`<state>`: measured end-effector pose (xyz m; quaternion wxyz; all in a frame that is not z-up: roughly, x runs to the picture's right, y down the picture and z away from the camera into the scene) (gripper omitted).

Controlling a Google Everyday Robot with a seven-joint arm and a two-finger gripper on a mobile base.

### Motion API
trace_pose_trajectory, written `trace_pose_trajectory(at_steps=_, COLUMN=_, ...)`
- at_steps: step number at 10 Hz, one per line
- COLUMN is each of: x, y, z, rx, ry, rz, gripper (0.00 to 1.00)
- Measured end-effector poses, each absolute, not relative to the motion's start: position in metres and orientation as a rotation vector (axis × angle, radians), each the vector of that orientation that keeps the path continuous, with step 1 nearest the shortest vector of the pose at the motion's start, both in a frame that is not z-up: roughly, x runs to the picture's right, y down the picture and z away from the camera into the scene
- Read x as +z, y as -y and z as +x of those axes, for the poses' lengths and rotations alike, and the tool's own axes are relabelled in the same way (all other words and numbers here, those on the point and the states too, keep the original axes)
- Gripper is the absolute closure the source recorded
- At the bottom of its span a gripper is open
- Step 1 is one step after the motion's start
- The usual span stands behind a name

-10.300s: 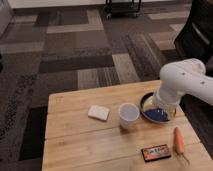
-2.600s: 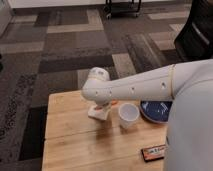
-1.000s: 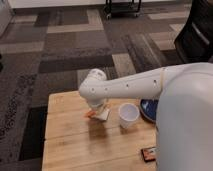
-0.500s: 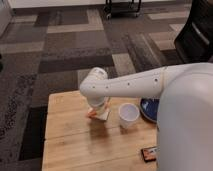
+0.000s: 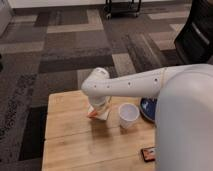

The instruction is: Place the pepper on the white sponge

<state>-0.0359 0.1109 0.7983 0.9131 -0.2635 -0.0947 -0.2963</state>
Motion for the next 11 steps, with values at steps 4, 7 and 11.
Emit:
trace_pose_trajectory(at_steps=4, x=0.7978, y=-0.1171, z=-0.0379, rx=-0.622, ry=0.21, rz=-0.566, gripper=0.69)
trace_pose_trajectory(at_steps=7, x=0.7977, y=-0.117, z=-0.0379, rx=-0.622, ry=0.21, rz=-0.567, gripper=0.69)
trace_pose_trajectory(at_steps=11, x=0.7975, y=-0.1173, z=-0.0379, rx=-0.621, ry=0.211, rz=-0.567, gripper=0.69)
